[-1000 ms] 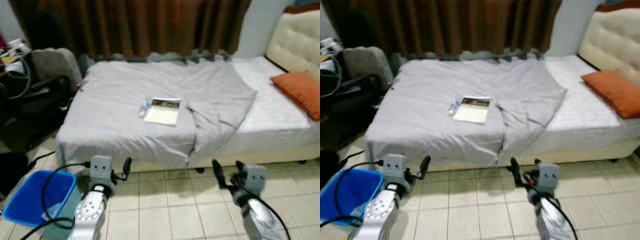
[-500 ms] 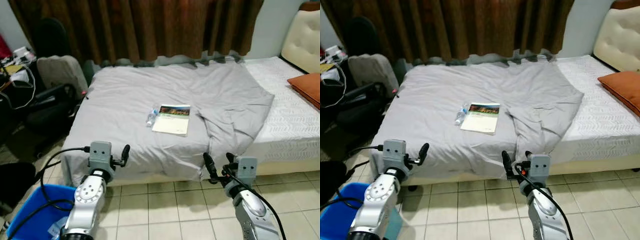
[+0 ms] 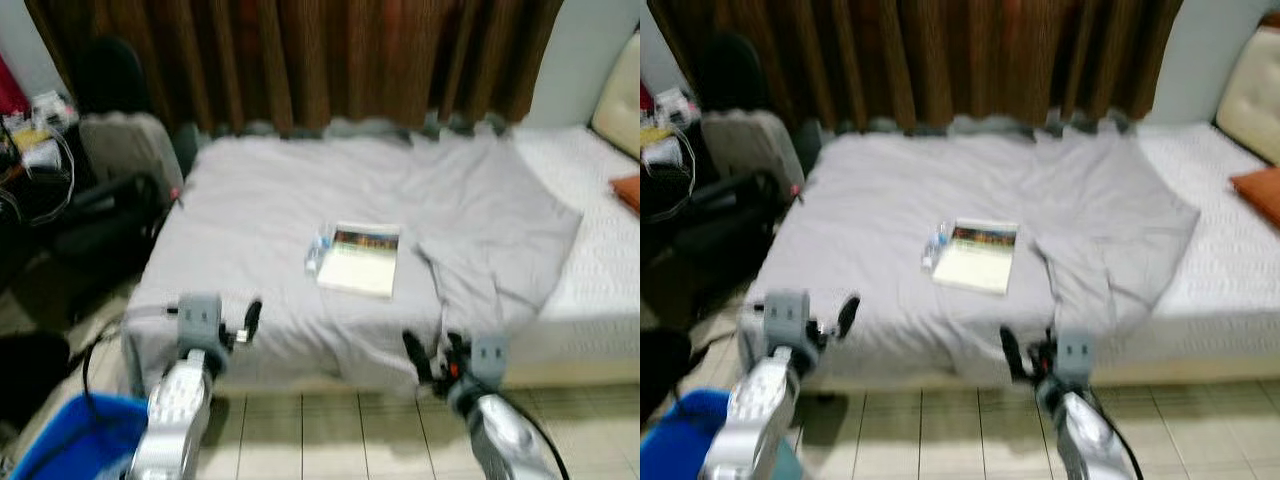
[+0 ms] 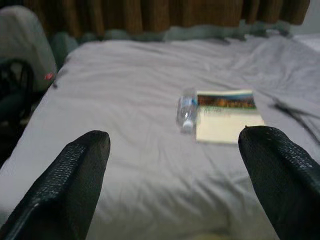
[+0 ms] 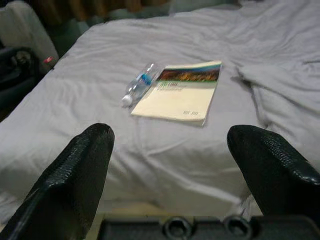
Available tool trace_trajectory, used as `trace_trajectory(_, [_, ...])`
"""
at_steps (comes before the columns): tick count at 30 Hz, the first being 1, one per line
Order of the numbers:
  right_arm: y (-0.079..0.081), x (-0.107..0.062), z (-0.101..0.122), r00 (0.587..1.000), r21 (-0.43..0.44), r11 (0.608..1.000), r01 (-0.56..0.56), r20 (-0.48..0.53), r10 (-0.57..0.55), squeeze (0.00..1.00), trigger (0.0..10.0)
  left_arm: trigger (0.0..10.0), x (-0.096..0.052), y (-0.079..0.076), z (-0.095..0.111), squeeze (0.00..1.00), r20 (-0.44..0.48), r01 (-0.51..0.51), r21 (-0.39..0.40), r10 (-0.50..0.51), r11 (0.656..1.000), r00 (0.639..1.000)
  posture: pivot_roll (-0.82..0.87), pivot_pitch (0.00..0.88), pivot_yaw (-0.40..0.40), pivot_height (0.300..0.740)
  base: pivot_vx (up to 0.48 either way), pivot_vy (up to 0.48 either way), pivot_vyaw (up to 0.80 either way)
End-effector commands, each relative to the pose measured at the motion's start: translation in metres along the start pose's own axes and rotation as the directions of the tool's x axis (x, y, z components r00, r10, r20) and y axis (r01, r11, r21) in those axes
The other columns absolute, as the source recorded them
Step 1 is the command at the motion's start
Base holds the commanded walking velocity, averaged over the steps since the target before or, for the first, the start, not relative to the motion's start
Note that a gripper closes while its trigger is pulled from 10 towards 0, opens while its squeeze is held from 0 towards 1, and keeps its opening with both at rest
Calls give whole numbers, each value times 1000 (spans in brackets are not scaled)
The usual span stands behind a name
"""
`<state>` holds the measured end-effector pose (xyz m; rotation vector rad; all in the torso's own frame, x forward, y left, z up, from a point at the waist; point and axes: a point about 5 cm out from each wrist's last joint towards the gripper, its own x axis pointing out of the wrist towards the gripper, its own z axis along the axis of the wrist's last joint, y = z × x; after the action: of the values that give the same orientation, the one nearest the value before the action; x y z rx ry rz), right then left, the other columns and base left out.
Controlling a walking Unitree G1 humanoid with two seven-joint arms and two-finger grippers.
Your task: Clean up the room
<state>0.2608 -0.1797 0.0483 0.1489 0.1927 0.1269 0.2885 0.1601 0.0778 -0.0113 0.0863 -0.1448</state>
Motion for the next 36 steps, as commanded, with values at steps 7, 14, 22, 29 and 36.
trace_trajectory(7, [-3,5,14,1000,-22,1000,0,30,1,0,10000,10000,7,-6,3,0,-11,24,19,-24,1000,1000,-23,0,37,740,453,0,0])
trace_trajectory(14, [-4,8,16,1000,-36,999,4,27,-3,0,10000,10000,8,-4,2,0,-21,2,17,-2,1000,1000,-26,0,43,740,449,0,0])
trace_trajectory(22, [0,13,15,998,-64,996,-57,-13,56,0,10000,10000,9,-1,-5,0,-60,-31,-34,29,999,998,-21,0,36,740,446,0,0])
trace_trajectory(29, [-3,14,20,1000,-115,993,-23,5,24,0,10000,10000,20,-5,-1,0,-71,42,11,-42,999,997,-25,0,41,740,445,0,-220])
trace_trajectory(36, [-6,5,12,1000,-119,993,-24,-23,22,0,10000,10000,30,7,-12,0,-153,-20,44,27,999,988,-76,0,57,740,440,35,-429])
